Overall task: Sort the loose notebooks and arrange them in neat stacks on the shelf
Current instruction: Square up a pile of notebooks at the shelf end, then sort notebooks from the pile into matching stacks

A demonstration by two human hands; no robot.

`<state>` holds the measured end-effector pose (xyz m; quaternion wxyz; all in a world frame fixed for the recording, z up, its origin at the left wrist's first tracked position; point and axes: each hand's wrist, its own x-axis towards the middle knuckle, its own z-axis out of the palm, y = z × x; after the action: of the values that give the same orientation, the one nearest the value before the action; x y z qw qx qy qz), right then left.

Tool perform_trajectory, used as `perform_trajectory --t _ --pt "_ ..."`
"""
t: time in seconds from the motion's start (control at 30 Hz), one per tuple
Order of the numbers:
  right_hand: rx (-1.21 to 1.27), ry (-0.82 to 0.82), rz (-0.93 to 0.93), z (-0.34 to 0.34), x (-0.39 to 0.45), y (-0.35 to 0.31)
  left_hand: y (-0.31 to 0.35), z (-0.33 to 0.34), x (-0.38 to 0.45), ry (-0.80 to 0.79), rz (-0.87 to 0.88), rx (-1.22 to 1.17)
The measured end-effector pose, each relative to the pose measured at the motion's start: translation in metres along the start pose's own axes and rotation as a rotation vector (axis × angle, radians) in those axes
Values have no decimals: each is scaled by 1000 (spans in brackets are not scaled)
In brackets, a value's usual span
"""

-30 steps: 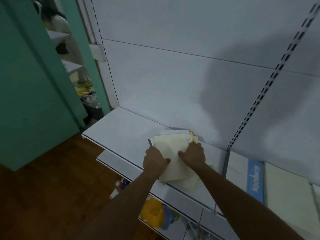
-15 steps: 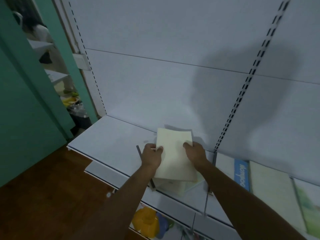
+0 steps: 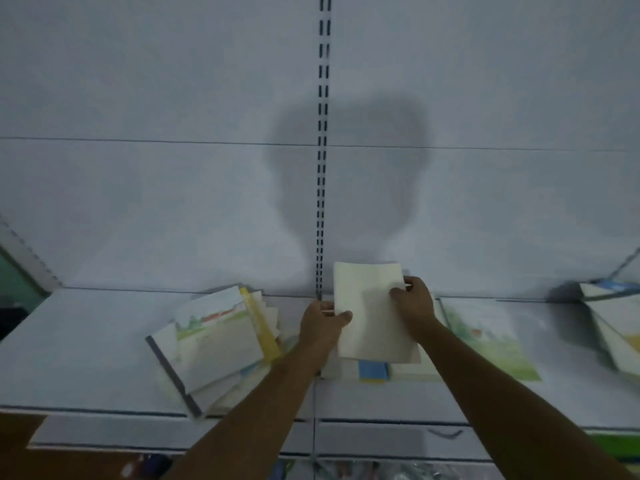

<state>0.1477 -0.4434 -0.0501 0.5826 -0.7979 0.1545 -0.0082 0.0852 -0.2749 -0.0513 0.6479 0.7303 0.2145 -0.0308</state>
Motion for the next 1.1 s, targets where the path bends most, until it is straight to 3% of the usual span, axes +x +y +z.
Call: perform_trajectory --t 0.2,0.5,0.67,0.77,0.83,0.9,1.0,1.1 --pt "-154 83 37 -72 23 35 -18 67 -13 -299 29 271" --pt "-543 -68 36 -86 58 76 -35 117 -17 -320 177 691" --pt "-722 -26 37 -76 64 76 -31 116 -17 -202 220 822" --pt "-656 10 -108 -62 62 58 -23 92 -12 -113 198 803" --pt "-543 -77 -242 -41 56 41 -20 66 -11 -46 185 788" --pt "-529 -192 -365 -16 44 24 -19 33 -12 68 237 923" --pt "-724 -312 -624 34 26 -3 -14 -23 -14 239 321 1244" --pt "-854 -437 -727 90 -1 -33 -8 -81 -21 288 184 1302"
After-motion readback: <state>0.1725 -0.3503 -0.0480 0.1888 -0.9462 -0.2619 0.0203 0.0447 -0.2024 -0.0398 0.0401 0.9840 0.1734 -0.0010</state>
